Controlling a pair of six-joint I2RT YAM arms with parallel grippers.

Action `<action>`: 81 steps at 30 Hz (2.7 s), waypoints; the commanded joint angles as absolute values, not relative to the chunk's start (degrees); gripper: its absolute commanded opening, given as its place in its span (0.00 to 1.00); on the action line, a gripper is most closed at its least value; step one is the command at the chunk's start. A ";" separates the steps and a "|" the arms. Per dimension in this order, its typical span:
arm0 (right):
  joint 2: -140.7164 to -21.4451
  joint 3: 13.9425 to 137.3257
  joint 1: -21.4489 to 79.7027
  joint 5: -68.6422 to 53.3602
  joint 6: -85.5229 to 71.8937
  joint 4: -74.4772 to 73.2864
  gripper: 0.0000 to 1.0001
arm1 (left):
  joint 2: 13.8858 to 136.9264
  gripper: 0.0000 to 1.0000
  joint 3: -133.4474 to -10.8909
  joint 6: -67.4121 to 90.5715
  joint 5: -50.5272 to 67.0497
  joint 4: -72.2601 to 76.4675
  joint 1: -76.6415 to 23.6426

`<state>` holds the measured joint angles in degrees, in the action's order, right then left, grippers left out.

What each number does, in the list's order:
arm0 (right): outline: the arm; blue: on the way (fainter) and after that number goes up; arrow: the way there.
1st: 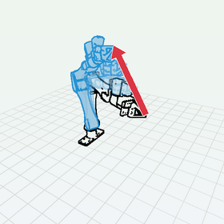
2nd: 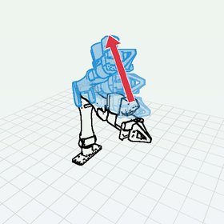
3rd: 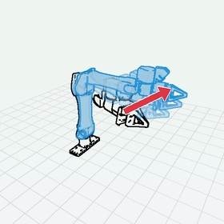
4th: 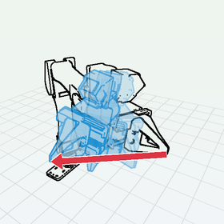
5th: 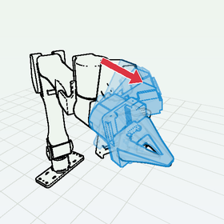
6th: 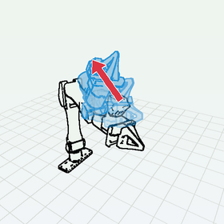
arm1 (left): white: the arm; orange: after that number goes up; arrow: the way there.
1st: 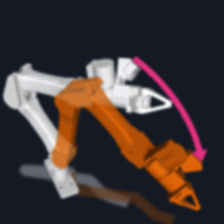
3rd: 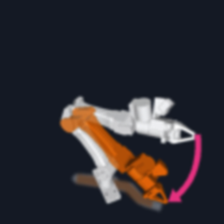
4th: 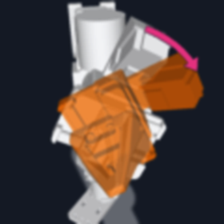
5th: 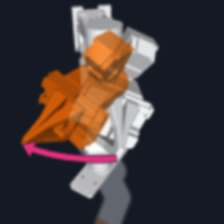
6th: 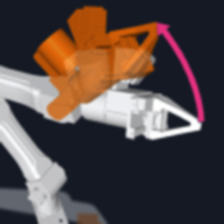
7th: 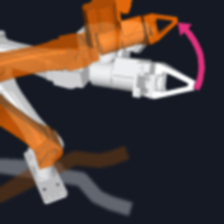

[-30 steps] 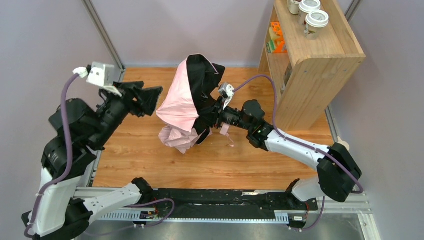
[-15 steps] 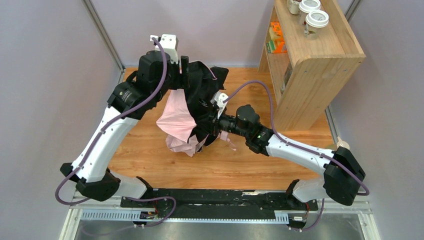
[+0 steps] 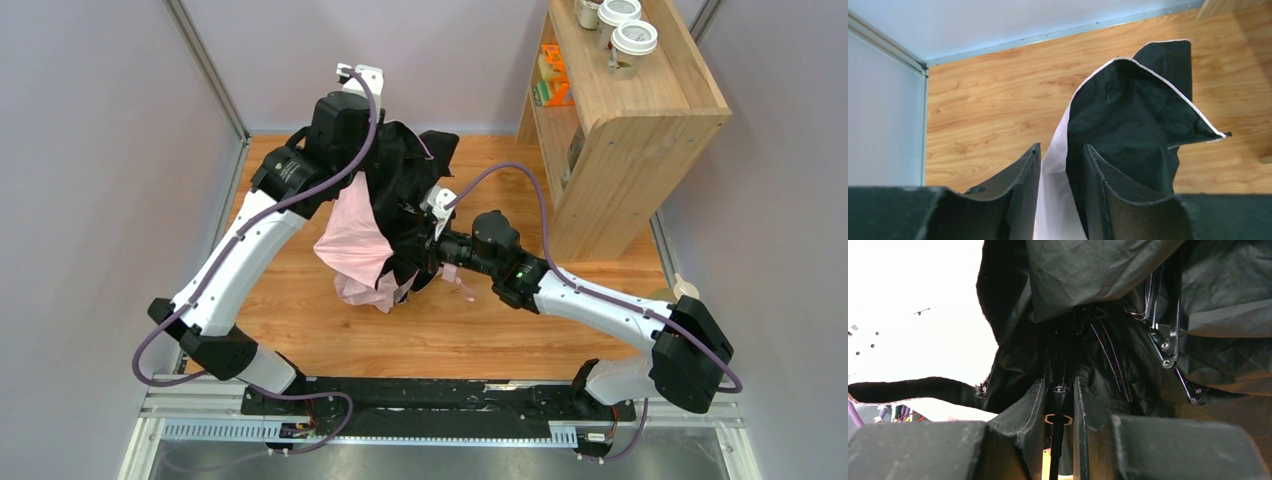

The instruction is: Put away the umbrella

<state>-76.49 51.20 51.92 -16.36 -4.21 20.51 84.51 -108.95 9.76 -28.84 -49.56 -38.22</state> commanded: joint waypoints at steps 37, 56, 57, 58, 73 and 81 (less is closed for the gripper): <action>-77.17 45.36 47.38 -25.39 -21.79 59.05 0.00 | 72.78 0.41 -92.63 21.72 7.10 -40.08 -40.08; -85.78 46.57 33.84 -45.16 -45.96 87.63 0.00 | 43.37 0.65 -83.98 22.51 3.89 -37.46 -40.08; -85.78 47.28 33.84 -45.96 -46.49 87.54 0.00 | 41.85 0.65 -82.02 22.07 3.26 -35.61 -40.08; -85.61 47.55 33.84 -45.88 -46.93 87.54 0.00 | 38.36 0.66 -77.48 21.71 1.60 -31.94 -40.08; -84.02 49.13 33.57 -43.77 -53.44 87.28 0.00 | 22.68 0.84 -52.92 40.16 -25.85 -15.50 -40.08; -83.59 50.01 33.66 -44.47 -54.32 87.28 0.00 | 29.96 0.84 -53.44 49.65 -19.70 -10.64 -40.08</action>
